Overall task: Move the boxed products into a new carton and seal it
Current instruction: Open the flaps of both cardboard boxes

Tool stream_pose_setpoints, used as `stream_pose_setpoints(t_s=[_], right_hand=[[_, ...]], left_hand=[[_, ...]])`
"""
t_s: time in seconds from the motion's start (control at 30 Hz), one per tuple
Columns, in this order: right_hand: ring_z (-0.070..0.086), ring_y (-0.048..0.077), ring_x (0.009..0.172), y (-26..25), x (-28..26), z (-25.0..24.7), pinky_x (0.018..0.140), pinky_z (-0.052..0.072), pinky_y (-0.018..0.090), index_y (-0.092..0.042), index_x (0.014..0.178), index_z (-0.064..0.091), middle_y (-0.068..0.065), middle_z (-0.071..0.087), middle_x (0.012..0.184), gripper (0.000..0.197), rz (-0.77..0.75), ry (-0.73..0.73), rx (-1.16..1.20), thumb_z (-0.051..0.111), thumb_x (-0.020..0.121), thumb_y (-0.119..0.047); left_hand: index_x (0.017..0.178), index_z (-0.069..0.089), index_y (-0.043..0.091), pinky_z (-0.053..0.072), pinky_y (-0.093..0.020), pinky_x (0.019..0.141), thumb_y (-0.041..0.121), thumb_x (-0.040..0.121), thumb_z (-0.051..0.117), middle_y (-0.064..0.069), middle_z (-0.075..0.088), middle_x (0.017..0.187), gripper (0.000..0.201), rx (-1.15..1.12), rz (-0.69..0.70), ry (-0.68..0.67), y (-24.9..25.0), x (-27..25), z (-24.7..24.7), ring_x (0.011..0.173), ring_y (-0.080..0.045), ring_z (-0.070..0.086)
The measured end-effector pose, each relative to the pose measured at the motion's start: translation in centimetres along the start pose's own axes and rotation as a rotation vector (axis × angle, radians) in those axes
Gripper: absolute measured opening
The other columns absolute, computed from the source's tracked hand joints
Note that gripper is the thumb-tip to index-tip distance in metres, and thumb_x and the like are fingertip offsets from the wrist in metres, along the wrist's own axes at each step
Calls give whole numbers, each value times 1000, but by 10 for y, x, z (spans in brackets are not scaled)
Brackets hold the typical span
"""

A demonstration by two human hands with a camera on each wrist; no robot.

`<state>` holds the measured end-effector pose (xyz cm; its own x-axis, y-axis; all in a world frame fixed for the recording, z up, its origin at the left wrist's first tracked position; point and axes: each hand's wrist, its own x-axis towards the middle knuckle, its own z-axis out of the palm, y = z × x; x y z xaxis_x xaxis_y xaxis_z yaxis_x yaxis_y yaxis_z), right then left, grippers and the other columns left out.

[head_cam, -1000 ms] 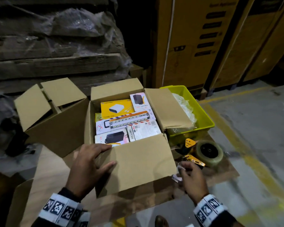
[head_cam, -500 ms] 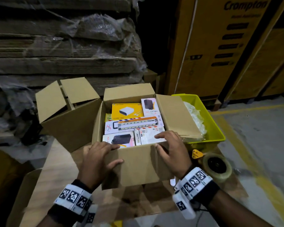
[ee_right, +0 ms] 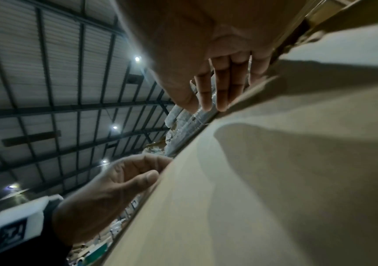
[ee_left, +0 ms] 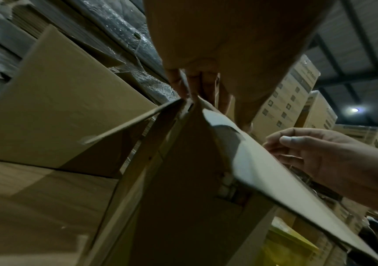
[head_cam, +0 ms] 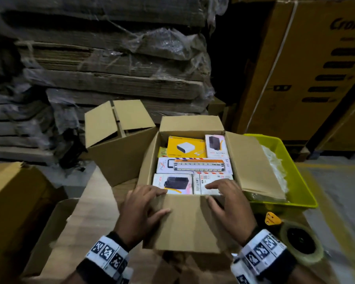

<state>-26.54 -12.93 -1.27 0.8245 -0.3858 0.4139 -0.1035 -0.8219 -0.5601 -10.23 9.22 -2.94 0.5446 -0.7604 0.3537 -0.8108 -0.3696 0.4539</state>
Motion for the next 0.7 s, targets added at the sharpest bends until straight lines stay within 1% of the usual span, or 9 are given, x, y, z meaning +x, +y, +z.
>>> stream_pose_setpoints(t_s=[0.07,0.17,0.27,0.37,0.43,0.5,0.57,0.63,0.7], right_hand=[[57,12,96,-18,15,1,85,44,30,-24,95,64,-10,61,95,12,-51,-4,52,57,87,-31],[56,8,96,-50,45,8,85,45,27,-21,94,65,-12,62,95,17,-91,-48,184,56,87,-34],[59,5,97,-81,80,23,84,49,23,-21,94,66,-13,63,96,10,-33,-112,354,63,88,-27],[63,5,88,-108,124,45,79,52,21,-18,93,67,-7,66,92,5,48,-167,472,68,88,-17],[62,8,82,-120,158,65,77,51,24,-17,93,66,-7,66,87,8,115,-197,494,69,87,-15],[61,11,80,-123,195,90,82,51,31,-19,93,63,-8,64,84,11,173,-204,433,69,86,-15],[63,17,89,-119,230,117,88,51,35,-18,97,62,-4,64,90,14,246,-188,326,69,85,-17],[60,24,105,-113,257,139,93,48,35,-15,109,60,4,63,110,28,343,-190,207,69,84,-22],[51,27,118,-107,279,158,99,44,35,-14,122,54,9,53,128,44,397,-190,37,70,82,-26]], left_hand=[[112,64,31,46,-37,85,52,85,64,15,61,108,34,-72,1,69,-8,-2,-11,101,-13,57],[107,67,25,44,-28,84,46,88,64,14,64,105,28,-73,-14,165,-27,-1,-31,96,-12,57],[106,68,25,46,-29,82,46,88,60,14,65,103,29,-38,-84,206,-54,8,-51,95,-10,58],[109,68,22,44,-25,81,49,87,59,10,66,103,36,-12,-147,224,-89,24,-70,95,-10,58],[112,66,20,41,-24,81,44,87,67,7,65,106,35,24,-213,232,-115,40,-82,98,-13,56],[119,63,16,42,-27,85,37,86,73,0,62,112,40,64,-296,235,-141,58,-94,105,-19,54],[128,57,14,43,-34,94,37,84,74,-7,57,119,52,106,-357,230,-164,74,-103,114,-26,50],[138,49,13,40,-39,103,39,84,75,-11,51,132,65,128,-395,211,-183,87,-109,126,-29,44],[146,38,12,35,-40,111,42,83,75,-12,43,143,78,117,-420,169,-201,98,-112,134,-30,37]])
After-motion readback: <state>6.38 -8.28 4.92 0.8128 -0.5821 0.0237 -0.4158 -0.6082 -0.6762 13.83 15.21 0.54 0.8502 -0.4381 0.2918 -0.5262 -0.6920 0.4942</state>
